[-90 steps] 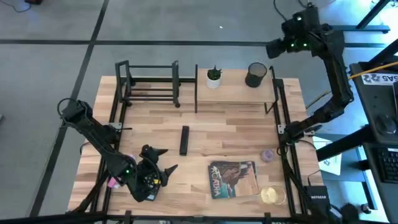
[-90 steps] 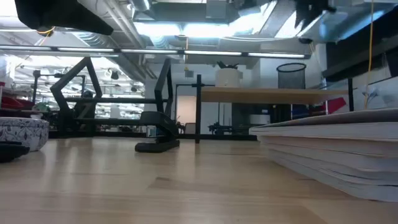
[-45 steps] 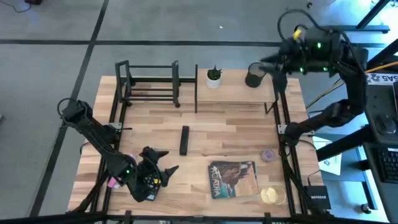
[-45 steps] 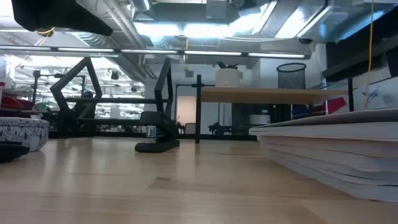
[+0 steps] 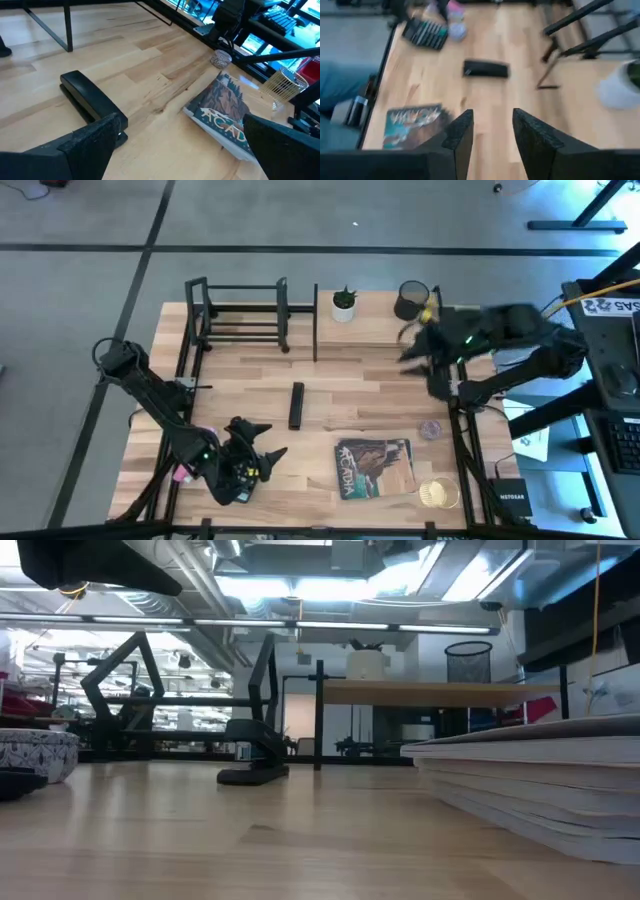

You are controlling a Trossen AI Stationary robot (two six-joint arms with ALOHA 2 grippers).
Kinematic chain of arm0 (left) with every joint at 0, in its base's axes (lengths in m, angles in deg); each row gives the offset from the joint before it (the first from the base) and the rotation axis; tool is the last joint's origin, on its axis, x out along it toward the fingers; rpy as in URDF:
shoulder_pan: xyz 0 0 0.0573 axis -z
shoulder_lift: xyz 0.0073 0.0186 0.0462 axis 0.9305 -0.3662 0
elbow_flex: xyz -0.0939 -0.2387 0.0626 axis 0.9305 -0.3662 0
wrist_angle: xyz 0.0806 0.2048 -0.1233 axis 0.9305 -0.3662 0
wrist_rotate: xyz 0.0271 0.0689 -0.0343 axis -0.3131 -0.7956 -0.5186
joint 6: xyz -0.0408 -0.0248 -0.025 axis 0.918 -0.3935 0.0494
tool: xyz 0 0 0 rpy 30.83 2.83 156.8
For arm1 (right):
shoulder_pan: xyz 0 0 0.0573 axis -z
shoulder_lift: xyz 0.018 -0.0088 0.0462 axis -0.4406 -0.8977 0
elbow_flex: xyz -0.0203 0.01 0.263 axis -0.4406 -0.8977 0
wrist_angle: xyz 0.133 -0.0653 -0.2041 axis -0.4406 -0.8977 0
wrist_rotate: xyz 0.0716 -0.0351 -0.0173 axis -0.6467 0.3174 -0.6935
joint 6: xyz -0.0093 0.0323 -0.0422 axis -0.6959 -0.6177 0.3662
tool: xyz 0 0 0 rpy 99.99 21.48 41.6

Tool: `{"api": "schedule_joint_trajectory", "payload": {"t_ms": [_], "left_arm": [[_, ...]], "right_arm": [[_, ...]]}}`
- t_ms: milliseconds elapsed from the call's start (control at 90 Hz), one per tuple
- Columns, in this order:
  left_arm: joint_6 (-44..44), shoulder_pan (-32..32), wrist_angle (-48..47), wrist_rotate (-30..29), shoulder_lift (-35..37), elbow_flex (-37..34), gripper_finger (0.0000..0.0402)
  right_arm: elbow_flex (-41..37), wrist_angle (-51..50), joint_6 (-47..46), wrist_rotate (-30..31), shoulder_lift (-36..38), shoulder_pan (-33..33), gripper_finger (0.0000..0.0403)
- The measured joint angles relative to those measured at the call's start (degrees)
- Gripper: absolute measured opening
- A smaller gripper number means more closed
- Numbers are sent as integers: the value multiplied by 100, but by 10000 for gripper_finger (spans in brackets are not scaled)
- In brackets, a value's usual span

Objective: Stock shelves
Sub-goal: Put the gold pen holder under the shelf

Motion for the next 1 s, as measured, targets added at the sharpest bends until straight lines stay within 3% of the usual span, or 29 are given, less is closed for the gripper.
{"api": "schedule_joint_trajectory", "payload": {"t_ms": [133, 322, 411, 511, 1000], "left_arm": [[0, 0, -3, 1, 0, 0, 400], [-47, 0, -7, -27, 0, 0, 400], [-48, 3, -8, -35, 0, 0, 400], [-55, 11, -4, -42, -33, 0, 400], [-46, -4, -15, -56, -372, 0, 400]], "right_arm": [[-1064, 575, -300, -225, 74, -500, 122], [-2331, 2135, -693, -1230, 50, -1146, 122], [-2708, 2774, -839, -1399, 37, -1487, 122], [-2868, 3235, -963, -1242, 21, -1849, 122], [-2876, 3307, -1723, -1081, -1053, -3133, 122]]}}
